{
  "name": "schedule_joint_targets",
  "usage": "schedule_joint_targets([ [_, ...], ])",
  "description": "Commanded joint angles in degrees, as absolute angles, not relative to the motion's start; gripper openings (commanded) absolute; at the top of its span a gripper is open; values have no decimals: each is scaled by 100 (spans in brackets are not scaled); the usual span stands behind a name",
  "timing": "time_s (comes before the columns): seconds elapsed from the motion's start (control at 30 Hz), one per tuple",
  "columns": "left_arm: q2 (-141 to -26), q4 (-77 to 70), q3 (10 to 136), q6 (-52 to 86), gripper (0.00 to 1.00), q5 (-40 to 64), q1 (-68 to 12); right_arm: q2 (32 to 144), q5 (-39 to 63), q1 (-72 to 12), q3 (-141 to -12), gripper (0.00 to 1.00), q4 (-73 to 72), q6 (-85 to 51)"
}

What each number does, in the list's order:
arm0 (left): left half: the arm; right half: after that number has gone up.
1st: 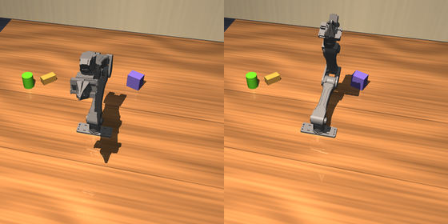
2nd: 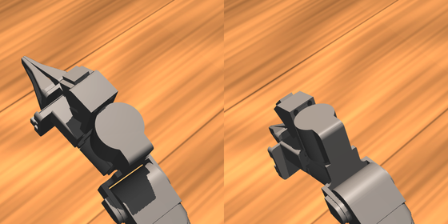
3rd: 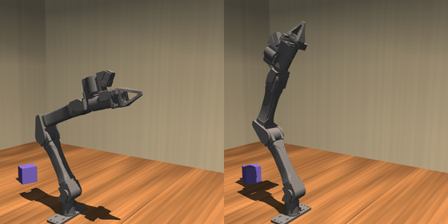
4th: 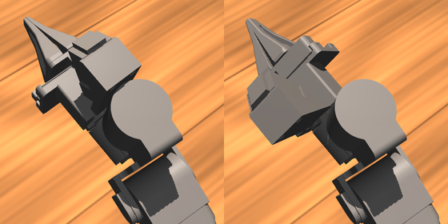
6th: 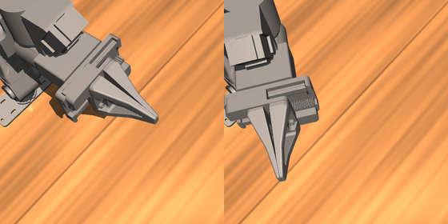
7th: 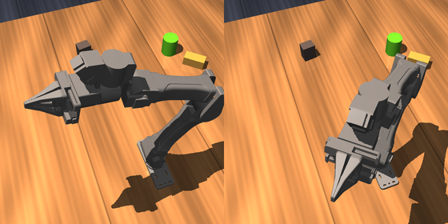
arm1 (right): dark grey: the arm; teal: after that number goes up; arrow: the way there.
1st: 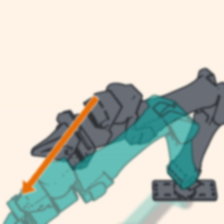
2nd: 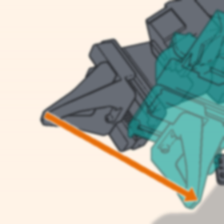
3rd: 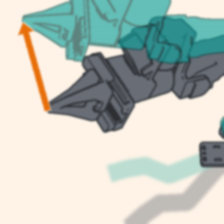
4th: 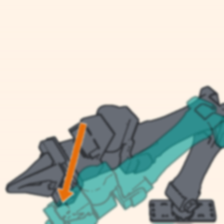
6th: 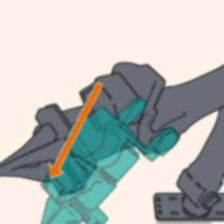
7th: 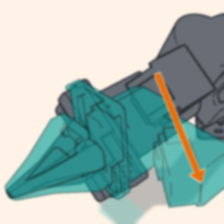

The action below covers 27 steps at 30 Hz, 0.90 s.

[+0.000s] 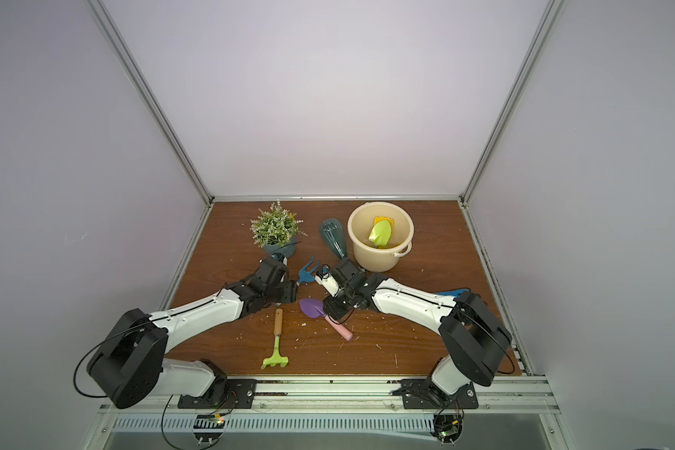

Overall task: Organize the gardening tools
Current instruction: Pick up the gardening tool from the center of the board.

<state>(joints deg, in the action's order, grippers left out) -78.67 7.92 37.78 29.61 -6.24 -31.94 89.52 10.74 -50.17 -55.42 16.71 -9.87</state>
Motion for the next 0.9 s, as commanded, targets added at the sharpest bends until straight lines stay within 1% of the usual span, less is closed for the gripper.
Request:
schedule_joint_targets([
  [0.0,-7708,843,3717,2912,72,-563,-3095,9108,1156,-5163,-5565,45,1582,-973],
  [0.2,-7851,800,3783,2788,72,-555,-3089,9346,920,-5309,-5726,45,1689,-956],
  [0.33,-8296,956,4105,2652,71,-536,-3089,9244,770,-5313,-5723,44,1635,-1035],
  [0.4,-8593,1155,4305,2593,67,-614,-3090,9196,637,-5310,-5715,45,1617,-1073],
  [0.63,-9109,1526,4557,2424,63,-845,-3092,8937,359,-5267,-5536,44,1506,-1202],
  [0.77,-9293,1530,4572,2305,58,-865,-3091,8810,247,-5169,-5453,44,1446,-1247],
  [0.87,-9374,1493,4583,2220,51,-902,-3096,8749,154,-5113,-5432,44,1409,-1248],
])
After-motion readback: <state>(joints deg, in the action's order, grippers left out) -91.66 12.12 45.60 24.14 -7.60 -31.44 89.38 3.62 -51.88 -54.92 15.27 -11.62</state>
